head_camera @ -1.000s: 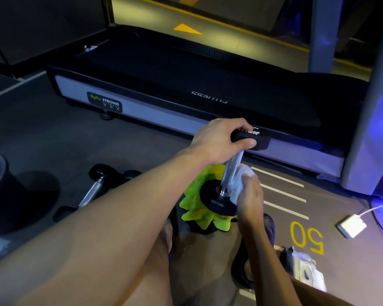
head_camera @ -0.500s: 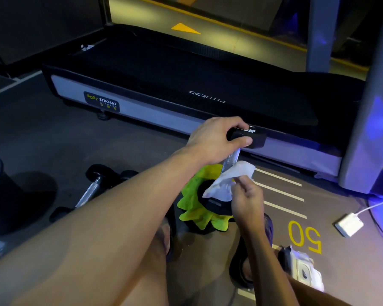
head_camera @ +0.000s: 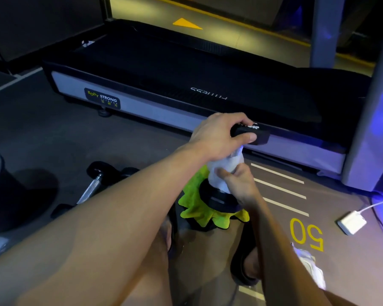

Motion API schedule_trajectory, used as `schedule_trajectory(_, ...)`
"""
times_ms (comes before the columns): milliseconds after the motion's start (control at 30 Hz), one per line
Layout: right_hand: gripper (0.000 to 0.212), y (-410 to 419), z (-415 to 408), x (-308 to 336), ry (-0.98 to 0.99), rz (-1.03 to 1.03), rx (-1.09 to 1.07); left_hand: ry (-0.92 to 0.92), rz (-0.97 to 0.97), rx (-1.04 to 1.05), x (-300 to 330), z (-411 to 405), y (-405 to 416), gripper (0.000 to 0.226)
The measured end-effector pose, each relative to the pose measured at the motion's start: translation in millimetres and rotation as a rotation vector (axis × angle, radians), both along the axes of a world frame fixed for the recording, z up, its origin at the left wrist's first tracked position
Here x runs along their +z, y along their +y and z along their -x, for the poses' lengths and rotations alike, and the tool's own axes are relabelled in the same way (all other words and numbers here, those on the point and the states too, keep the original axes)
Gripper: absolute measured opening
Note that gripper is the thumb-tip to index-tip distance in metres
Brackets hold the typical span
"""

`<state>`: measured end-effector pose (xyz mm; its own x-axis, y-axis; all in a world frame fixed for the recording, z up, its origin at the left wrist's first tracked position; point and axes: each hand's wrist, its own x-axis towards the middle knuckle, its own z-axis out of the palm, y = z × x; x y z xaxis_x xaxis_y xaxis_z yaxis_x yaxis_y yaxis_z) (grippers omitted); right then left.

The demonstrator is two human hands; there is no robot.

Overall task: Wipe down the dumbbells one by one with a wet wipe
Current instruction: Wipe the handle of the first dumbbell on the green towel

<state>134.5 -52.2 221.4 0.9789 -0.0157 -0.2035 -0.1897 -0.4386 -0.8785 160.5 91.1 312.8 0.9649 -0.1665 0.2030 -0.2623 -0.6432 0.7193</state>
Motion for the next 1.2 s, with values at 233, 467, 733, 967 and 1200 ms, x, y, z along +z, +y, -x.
schedule_trajectory(233,0.037,-8,12,9,0.039,0.452,0.174,-0.007,0.045,0.011,0,2,7,0.032)
schedule_trajectory(467,0.009,18,-19,28,-0.205,0.033,-0.031,-0.015,0.079,0.027,-2,2,1,0.032)
schedule_trajectory(733,0.022,10,-10,12,-0.265,-0.104,0.048,0.007,0.062,-0.001,3,5,6,0.032)
schedule_trajectory(967,0.036,2,-6,23,-0.108,-0.259,-0.084,-0.022,0.093,0.033,-1,3,2,0.032)
schedule_trajectory(1200,0.035,34,-22,46,0.039,-0.857,-0.402,-0.015,0.093,0.005,1,7,3,0.030)
